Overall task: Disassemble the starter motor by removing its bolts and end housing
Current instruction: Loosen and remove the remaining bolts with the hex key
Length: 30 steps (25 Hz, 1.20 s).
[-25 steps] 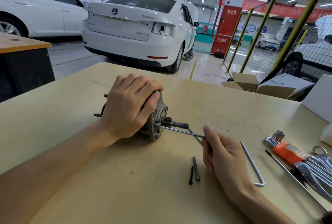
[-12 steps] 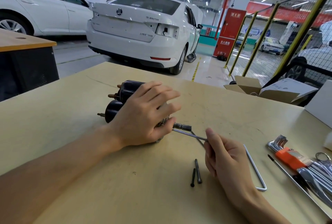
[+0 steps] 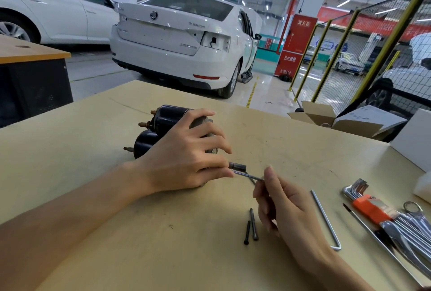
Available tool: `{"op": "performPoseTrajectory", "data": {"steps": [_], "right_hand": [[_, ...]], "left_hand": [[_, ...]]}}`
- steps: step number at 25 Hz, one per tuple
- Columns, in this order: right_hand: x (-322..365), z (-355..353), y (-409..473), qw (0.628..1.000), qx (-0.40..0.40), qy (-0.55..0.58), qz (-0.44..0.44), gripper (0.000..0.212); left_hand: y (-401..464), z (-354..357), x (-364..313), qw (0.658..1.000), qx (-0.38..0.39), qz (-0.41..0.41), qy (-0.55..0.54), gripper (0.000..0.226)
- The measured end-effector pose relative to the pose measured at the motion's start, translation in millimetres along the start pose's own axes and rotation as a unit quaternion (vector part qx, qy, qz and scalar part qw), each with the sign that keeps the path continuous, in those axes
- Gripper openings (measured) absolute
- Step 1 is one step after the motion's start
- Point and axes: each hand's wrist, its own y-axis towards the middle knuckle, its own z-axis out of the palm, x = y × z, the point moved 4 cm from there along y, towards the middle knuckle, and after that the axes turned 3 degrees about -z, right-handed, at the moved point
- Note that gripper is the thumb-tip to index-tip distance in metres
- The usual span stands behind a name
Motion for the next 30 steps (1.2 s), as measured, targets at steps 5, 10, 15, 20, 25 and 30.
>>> {"op": "performPoseTrajectory", "data": {"steps": [5, 10, 15, 20, 25, 30], "right_hand": [[-8.2, -2.9, 1.4, 0.998, -0.009, 0.035, 0.059, 0.054], [-16.3, -12.1, 2.8, 0.979, -0.008, 0.076, 0.189, 0.067], [-14.1, -14.9, 4.5, 0.975, 0.025, 0.116, 0.190, 0.062], [-9.5, -12.9, 4.5, 0.979, 0.027, 0.154, 0.134, 0.048], [-3.8, -10.2, 0.6, 1.000, 0.002, -0.014, 0.013, 0.052], [1.7, -6.7, -0.9, 0.995, -0.014, -0.084, -0.055, 0.046]], "left_hand": [[-0.3, 1.2, 0.2, 1.000, -0.007, -0.009, 0.000, 0.030], [-0.2, 1.3, 0.1, 1.000, -0.014, -0.013, -0.013, 0.031], [-0.6, 1.7, 0.9, 1.000, -0.014, -0.013, -0.010, 0.031], [-0.6, 1.5, -0.7, 1.000, -0.010, -0.017, 0.001, 0.033], [-2.7, 3.0, -0.1, 1.000, -0.002, -0.019, -0.005, 0.032], [-2.5, 3.4, -0.1, 1.000, -0.015, -0.021, -0.012, 0.031]]}}
